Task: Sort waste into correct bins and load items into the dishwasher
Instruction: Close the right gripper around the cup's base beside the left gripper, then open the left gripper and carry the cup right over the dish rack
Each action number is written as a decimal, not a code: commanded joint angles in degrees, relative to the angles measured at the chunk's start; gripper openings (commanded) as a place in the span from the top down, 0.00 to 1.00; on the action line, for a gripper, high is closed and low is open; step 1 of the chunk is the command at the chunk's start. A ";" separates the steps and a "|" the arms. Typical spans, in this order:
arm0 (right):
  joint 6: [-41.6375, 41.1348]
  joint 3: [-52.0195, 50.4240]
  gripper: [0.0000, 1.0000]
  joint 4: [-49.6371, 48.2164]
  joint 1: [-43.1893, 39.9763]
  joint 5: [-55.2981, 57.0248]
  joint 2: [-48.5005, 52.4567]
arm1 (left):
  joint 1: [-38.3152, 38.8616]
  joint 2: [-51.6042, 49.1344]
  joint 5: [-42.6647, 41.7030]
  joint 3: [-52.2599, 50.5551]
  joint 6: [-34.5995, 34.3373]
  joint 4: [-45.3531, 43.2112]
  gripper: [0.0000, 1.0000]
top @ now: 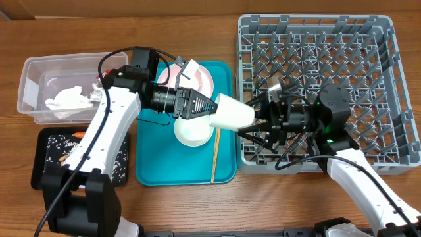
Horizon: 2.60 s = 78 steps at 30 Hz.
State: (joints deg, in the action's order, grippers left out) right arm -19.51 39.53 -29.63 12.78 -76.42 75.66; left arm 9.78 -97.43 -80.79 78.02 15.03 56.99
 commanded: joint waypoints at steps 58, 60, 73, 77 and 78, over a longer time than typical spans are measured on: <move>0.00 1.27 0.35 -6.08 2.93 3.50 0.31 | 0.02 -0.42 3.48 -0.20 -0.46 -0.96 0.96; 0.02 1.27 0.38 -6.08 2.93 3.50 0.31 | 0.02 -0.42 3.50 -0.20 -0.44 -1.01 0.96; 0.00 1.27 0.47 -6.10 2.91 3.50 0.31 | 0.00 -0.42 6.60 -0.20 -0.48 -1.36 0.65; 0.00 1.27 0.48 -6.10 2.67 3.52 0.31 | 0.00 -0.42 8.66 -0.20 -0.52 -1.36 0.64; 0.00 1.27 0.48 -6.10 2.38 3.50 0.31 | 0.00 -0.42 9.60 -0.20 -1.11 -1.38 0.64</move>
State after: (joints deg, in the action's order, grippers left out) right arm -19.84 39.53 -34.96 14.72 -70.50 76.47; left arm 9.67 -97.43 -75.46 78.02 14.61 55.88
